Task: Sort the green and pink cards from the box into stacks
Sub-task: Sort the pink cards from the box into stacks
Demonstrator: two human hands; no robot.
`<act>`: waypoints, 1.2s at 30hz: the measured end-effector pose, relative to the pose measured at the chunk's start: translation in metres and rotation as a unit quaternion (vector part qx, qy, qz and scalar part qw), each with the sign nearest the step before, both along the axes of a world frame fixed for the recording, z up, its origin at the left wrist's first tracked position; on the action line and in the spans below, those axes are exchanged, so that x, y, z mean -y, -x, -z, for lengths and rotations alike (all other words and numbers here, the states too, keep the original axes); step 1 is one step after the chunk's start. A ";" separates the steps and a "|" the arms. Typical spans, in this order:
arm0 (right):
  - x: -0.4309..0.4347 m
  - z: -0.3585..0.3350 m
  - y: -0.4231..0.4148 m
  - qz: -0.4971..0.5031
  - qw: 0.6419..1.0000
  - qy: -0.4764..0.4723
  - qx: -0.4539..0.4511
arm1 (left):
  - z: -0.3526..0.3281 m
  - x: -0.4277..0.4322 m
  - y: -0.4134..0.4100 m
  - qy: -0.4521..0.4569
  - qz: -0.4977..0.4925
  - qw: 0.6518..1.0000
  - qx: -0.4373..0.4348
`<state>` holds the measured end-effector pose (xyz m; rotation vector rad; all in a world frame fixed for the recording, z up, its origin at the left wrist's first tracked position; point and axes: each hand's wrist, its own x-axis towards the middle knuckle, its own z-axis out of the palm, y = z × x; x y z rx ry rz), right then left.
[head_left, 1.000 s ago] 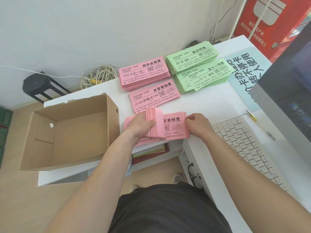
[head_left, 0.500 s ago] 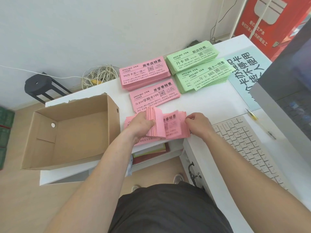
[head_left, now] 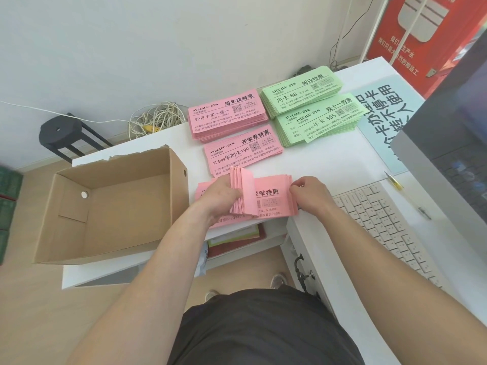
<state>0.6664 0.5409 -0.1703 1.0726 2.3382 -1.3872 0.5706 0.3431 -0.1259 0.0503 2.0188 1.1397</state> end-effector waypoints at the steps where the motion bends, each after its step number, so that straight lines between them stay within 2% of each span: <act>1: 0.000 0.000 0.000 0.000 1.000 0.000 -0.001 | 0.001 0.000 0.000 0.001 -0.004 1.000 0.001; 8: 0.000 -0.001 0.000 -0.001 1.000 0.000 -0.001 | 0.006 0.002 -0.005 -0.024 -0.067 0.997 0.041; 15: 0.000 -0.001 -0.001 -0.007 1.000 -0.005 -0.002 | 0.006 -0.005 -0.011 -0.039 -0.114 0.992 0.038; 30: 0.000 0.001 -0.001 -0.002 1.000 0.005 -0.005 | 0.004 -0.005 -0.002 -0.010 -0.043 0.998 0.050; 36: 0.000 0.001 -0.001 0.002 1.000 0.010 -0.003 | 0.010 -0.002 0.001 -0.012 -0.052 0.998 0.032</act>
